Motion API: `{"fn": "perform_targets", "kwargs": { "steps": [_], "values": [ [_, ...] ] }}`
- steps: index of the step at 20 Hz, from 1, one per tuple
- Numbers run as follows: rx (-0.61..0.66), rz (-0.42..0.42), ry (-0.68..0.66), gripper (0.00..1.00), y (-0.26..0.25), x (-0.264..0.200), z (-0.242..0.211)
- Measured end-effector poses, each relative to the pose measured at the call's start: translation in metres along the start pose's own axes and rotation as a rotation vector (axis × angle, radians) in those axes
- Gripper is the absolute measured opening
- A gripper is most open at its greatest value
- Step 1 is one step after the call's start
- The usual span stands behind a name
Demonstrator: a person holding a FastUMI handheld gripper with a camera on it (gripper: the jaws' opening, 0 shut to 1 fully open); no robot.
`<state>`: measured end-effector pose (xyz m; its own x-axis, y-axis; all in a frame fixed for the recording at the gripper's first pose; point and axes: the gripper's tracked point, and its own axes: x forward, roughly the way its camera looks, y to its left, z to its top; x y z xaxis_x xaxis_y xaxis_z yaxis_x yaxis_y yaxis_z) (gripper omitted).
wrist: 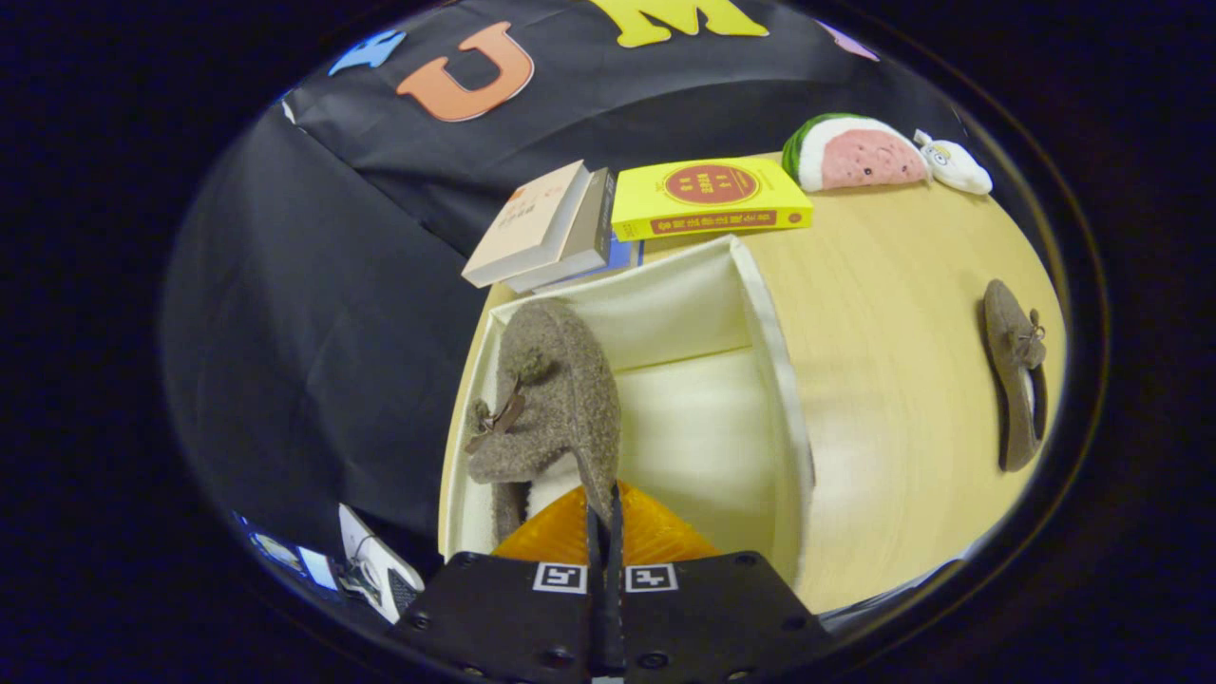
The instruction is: Open the storage box then place both shoes into the box .Put the left shoe in first, then the right shoe, with the right side of both shoes facing outward in a uniform manner.
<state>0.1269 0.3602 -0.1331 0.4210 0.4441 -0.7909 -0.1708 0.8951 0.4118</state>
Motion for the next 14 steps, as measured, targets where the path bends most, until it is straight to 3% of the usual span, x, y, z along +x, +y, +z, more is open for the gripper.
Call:
{"fn": "perform_targets", "kwargs": {
  "steps": [9,12,14],
  "values": [
    [-0.013,-0.048,0.047,0.00,0.010,0.034,-0.021],
    [-0.002,-0.017,0.038,0.01,0.013,0.031,-0.021],
    [0.000,0.008,0.031,0.16,0.014,0.028,-0.019]
  ]
}}
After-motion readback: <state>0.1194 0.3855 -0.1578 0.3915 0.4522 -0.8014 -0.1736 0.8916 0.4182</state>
